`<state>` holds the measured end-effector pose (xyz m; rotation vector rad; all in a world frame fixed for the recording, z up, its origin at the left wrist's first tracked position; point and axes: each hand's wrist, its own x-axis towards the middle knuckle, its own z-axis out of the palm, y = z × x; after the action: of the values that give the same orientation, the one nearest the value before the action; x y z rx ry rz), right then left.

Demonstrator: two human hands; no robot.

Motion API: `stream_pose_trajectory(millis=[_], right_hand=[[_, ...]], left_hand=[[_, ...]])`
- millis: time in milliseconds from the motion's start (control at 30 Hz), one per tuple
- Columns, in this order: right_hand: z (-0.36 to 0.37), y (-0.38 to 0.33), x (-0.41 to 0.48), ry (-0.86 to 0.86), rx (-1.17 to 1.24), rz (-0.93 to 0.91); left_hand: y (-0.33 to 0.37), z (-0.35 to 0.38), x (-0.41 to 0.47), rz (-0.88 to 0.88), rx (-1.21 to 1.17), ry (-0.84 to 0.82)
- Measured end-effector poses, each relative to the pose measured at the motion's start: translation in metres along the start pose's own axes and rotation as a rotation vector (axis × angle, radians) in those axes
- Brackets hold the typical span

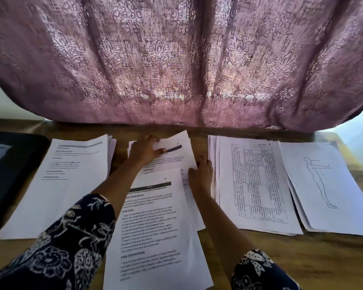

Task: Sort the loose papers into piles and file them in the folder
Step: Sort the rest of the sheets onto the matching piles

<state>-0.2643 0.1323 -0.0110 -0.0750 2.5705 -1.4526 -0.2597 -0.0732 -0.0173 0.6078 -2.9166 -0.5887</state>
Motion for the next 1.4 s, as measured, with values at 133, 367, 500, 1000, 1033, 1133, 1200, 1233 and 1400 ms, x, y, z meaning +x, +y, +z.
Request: stream_pose_trajectory(millis=[133,367,500,1000,1033,1133,1200,1233,1400], right_hand=[[0.008,0.001,-0.012,0.064,0.015,0.013],[-0.001,0.012,-0.025,-0.008,-0.219,-0.066],[-0.005,0.015,-0.023,0.025,-0.261,-0.133],[0.008,0.006,0.003,0.013,-0.355,-0.197],[0.005,0.002,0.006,0.032,-0.408,-0.207],[-0.005,-0.007,0.018,0.045,-0.472,-0.396],[-0.009,-0.012,0.032,-0.136,-0.469,-0.499],[-0.01,-0.012,0.039,-0.24,-0.486,-0.516],[-0.003,0.003,0.063,-0.421,-0.777,-0.544]], left_hand=[[0.003,0.004,-0.013,0.026,0.067,0.094],[0.003,0.016,-0.033,0.027,0.205,0.145],[0.007,0.021,-0.035,0.049,0.153,0.185],[0.008,0.032,-0.043,0.097,0.125,-0.029],[0.009,0.031,-0.042,0.097,0.115,-0.028],[0.014,0.016,-0.036,0.118,0.046,0.107],[0.019,0.007,-0.035,0.128,-0.009,0.179],[0.022,0.006,-0.038,0.117,-0.042,0.169],[0.024,0.037,-0.063,0.118,0.056,0.083]])
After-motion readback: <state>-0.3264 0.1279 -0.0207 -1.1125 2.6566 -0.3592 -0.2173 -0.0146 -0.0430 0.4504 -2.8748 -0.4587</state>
